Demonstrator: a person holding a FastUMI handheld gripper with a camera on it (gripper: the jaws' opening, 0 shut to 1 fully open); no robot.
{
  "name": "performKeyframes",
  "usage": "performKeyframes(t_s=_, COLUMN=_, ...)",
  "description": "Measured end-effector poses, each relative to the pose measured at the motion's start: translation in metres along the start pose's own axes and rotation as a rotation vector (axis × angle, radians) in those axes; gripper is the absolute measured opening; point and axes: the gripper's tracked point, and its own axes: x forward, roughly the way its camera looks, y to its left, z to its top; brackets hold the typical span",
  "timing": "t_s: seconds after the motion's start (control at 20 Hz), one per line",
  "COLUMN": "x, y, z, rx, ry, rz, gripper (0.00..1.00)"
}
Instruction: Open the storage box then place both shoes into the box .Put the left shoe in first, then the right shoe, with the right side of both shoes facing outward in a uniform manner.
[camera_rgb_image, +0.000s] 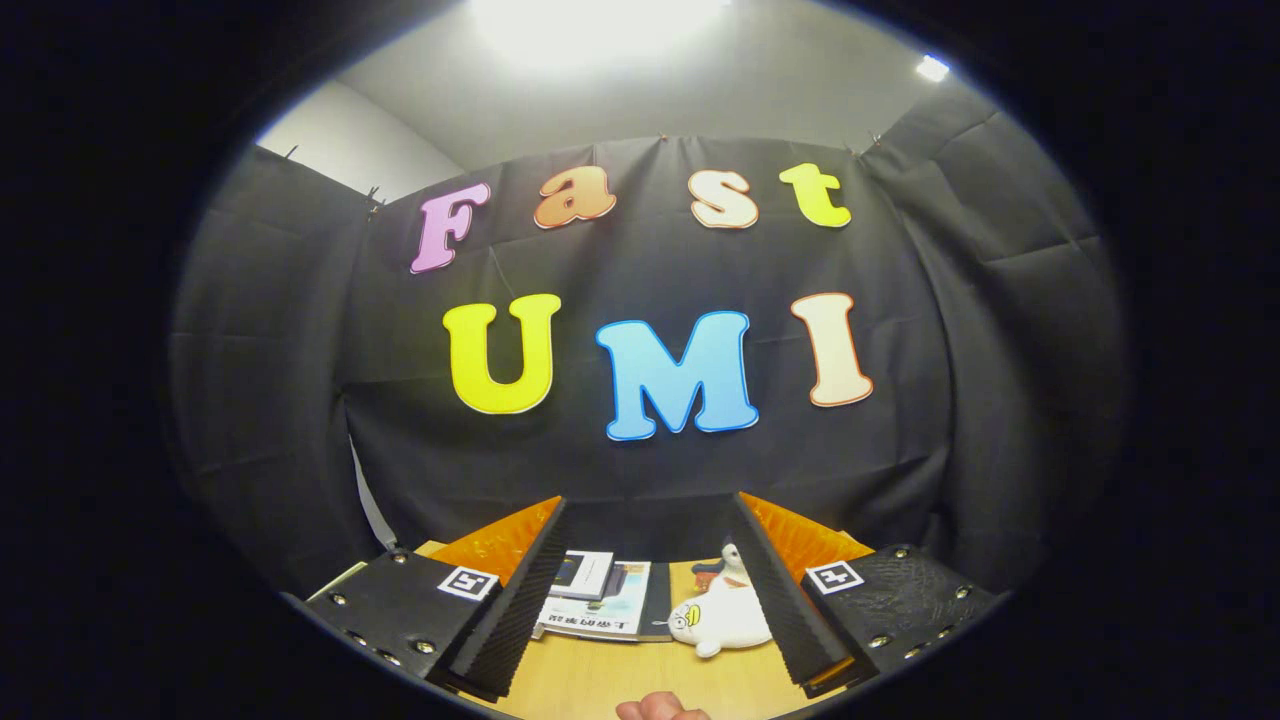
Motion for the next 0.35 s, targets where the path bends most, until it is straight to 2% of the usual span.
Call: performKeyframes(t_s=0.35, x=0.013, y=-0.041, z=0.02, rx=0.006, ry=-0.049, rz=-0.008, gripper=0.96)
